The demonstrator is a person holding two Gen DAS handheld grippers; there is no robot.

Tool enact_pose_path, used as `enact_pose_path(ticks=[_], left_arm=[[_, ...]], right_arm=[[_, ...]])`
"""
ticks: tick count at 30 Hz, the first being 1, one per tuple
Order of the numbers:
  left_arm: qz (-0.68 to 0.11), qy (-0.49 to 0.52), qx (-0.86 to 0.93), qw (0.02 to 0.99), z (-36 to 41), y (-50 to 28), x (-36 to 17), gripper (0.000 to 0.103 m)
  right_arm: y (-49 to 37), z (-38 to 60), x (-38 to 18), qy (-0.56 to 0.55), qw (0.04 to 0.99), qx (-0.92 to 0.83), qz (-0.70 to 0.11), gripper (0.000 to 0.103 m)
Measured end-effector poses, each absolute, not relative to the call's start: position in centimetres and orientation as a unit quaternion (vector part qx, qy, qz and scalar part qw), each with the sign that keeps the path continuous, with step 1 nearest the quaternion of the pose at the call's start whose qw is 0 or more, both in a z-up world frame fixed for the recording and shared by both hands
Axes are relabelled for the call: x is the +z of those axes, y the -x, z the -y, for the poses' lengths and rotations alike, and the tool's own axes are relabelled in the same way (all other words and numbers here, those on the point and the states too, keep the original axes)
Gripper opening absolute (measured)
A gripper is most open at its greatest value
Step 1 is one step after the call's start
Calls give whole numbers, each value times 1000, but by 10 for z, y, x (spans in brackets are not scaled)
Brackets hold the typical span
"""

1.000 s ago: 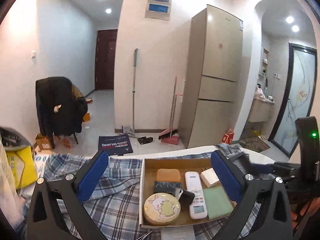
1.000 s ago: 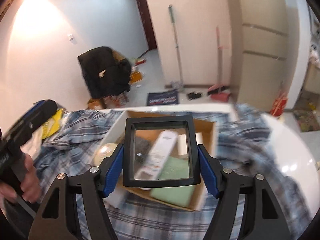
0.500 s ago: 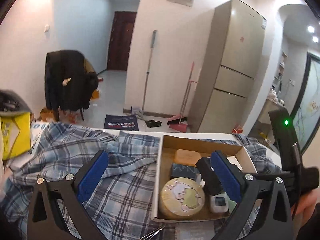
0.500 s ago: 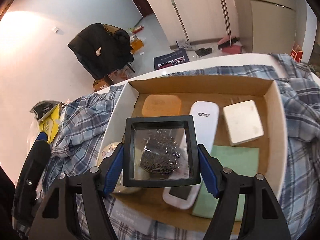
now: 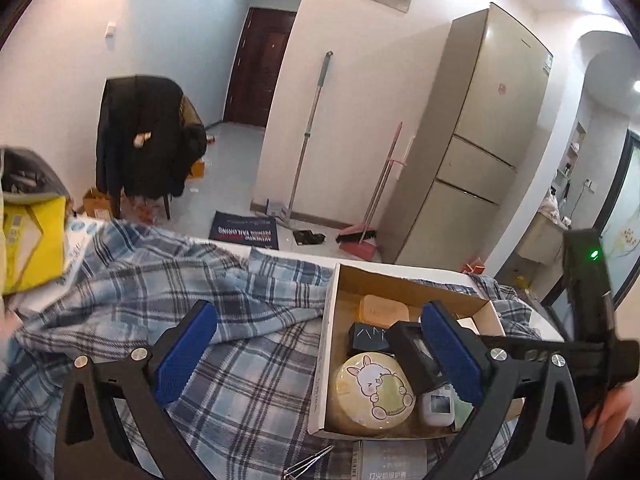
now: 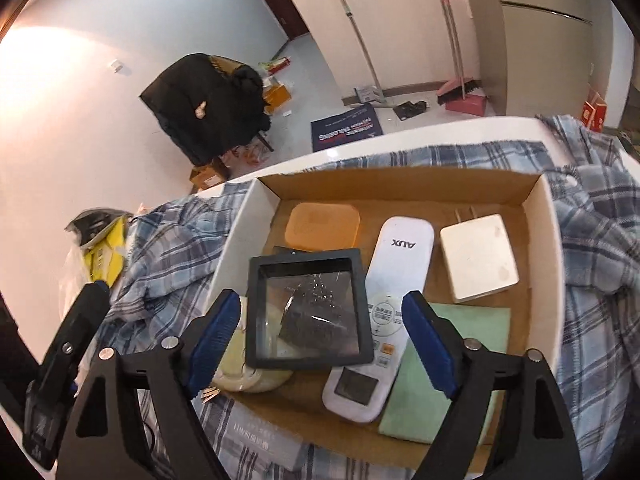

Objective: Organize rigid objects
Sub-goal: 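Open both grippers and withdraw them up from the cardboard box, then reach down and grasp the silver nail clipper with the left gripper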

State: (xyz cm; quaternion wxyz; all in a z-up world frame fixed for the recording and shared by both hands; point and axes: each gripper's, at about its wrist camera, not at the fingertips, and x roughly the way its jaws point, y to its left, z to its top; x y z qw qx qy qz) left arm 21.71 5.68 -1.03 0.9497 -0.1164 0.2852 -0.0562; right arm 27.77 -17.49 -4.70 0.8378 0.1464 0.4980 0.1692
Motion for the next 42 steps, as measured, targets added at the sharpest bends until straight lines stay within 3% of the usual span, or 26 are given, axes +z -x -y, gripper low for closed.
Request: enact_pose_path(ticks=[13, 18, 23, 28, 35, 39, 42], left_arm=[[-255, 28, -118, 959, -28, -147, 37, 103], [-237, 18, -129, 963, -21, -115, 47, 103], [-266, 13, -133, 955, -10, -108, 29, 103], [-335, 7, -147, 931, 7, -102, -10, 103], [-355, -14, -147, 923, 7, -106, -29, 102], [-370, -27, -161, 914, -4, -112, -30, 90], [-384, -43, -151, 910, -13, -123, -35, 69]], right_arm=[[-178, 230, 23, -80, 915, 136, -371, 83], [-145, 237, 34, -79, 930, 131, -334, 93], [-126, 242, 29, -69, 939, 114, -318, 95], [-109, 249, 4, -59, 929, 99, -352, 97], [-98, 257, -17, -30, 944, 48, -324, 97], [-97, 258, -23, -20, 945, 60, -322, 97], [-97, 258, -26, -14, 945, 60, -322, 97]])
